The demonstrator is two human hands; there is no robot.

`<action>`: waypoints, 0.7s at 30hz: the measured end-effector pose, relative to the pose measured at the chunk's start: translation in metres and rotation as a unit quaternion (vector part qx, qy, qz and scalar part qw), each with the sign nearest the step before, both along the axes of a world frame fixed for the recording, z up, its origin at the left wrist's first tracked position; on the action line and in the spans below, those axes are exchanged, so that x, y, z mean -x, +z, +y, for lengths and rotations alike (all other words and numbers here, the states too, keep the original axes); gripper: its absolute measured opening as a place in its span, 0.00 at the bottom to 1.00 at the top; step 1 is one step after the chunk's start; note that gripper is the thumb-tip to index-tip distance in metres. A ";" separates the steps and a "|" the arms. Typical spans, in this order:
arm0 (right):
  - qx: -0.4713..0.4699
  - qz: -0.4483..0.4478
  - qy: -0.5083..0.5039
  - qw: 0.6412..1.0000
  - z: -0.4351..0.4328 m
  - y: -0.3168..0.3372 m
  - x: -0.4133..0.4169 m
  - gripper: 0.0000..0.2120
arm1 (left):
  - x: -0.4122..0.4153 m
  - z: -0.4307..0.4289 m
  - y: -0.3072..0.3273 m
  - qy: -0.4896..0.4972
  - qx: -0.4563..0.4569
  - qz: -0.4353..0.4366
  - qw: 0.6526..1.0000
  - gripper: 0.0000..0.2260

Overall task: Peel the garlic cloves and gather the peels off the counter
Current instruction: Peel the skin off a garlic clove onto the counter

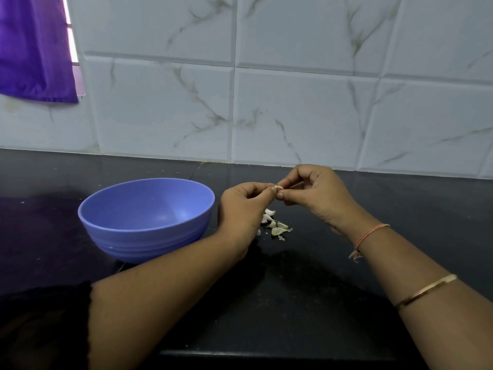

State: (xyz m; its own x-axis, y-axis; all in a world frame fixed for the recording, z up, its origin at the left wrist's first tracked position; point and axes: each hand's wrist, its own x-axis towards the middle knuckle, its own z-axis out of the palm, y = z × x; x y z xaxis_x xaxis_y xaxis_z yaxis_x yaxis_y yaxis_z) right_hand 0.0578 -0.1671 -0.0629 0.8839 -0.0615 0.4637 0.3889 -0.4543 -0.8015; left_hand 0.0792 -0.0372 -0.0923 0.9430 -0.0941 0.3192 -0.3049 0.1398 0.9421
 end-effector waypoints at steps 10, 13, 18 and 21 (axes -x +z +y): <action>-0.001 -0.010 0.001 1.000 0.001 0.000 0.000 0.06 | -0.002 -0.001 -0.001 0.004 0.007 -0.006 1.000 0.03; -0.030 -0.016 0.028 0.999 0.001 0.002 0.002 0.09 | -0.002 -0.002 -0.003 -0.022 0.017 0.016 0.999 0.03; -0.034 -0.014 0.029 0.999 0.000 0.001 0.003 0.08 | -0.006 -0.001 -0.003 -0.047 0.042 0.044 0.997 0.02; -0.055 -0.002 0.027 0.998 0.000 0.002 0.004 0.05 | -0.005 0.000 -0.001 -0.037 0.073 0.054 0.995 0.02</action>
State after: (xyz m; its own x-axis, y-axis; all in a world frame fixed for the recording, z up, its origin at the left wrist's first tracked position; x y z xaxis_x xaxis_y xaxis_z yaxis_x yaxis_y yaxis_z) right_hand 0.0542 -0.1672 -0.0611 0.8853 -0.0642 0.4605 0.4141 -0.3413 -0.8438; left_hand 0.0847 -0.0372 -0.0931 0.9650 -0.1238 0.2314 -0.1865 0.2966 0.9366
